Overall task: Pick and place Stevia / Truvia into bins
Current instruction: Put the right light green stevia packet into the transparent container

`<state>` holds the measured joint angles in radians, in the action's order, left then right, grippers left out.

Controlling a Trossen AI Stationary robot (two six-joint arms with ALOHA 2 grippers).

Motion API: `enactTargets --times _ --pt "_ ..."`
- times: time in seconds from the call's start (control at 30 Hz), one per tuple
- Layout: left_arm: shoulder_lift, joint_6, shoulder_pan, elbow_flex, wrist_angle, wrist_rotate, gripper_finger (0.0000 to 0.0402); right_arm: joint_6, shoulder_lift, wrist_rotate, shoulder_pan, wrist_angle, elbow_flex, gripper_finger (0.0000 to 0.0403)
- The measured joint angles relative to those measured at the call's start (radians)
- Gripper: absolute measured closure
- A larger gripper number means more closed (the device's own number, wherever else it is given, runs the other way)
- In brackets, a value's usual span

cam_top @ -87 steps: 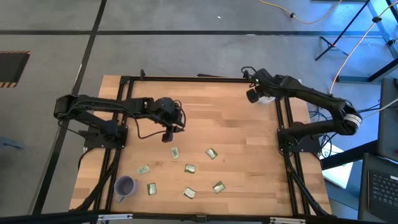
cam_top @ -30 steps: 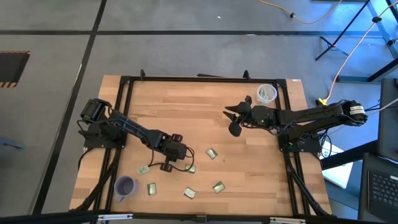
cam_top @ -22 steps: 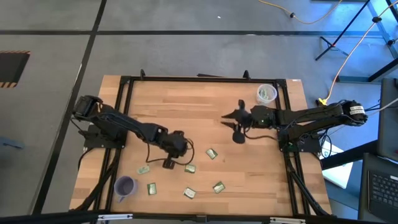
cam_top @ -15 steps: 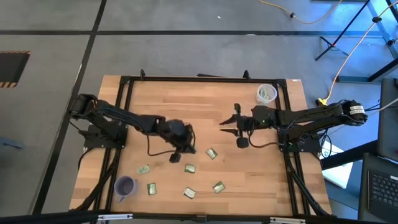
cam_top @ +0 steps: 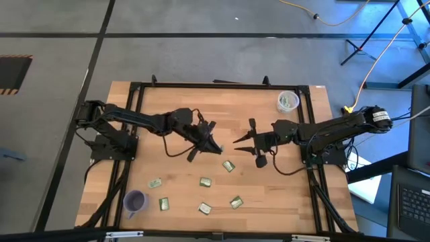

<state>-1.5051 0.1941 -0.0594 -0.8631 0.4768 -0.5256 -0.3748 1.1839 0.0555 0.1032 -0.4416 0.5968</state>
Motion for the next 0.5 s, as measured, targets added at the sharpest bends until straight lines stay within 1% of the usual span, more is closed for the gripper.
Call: enactTargets --times 0.07,0.23,0.37,0.43,0.5 --pt "0.000 0.038 -0.007 0.000 0.041 -0.031 0.0396 -0.029 0.037 0.000 0.005 -0.060 0.000 0.0288" --pt "0.001 0.124 -0.031 0.000 0.043 -0.054 0.0396 -0.137 0.109 -0.001 0.019 -0.178 0.005 0.0288" --pt "0.001 0.148 -0.042 0.000 0.044 -0.064 0.0397 -0.173 0.152 0.000 0.026 -0.188 0.056 0.0288" --pt "0.001 0.174 -0.042 0.000 0.049 -0.091 0.0397 -0.198 0.179 -0.001 0.026 -0.177 0.086 0.0288" --pt "0.001 0.189 -0.041 0.000 0.051 -0.096 0.0395 -0.203 0.206 -0.001 0.026 -0.161 0.115 0.0288"
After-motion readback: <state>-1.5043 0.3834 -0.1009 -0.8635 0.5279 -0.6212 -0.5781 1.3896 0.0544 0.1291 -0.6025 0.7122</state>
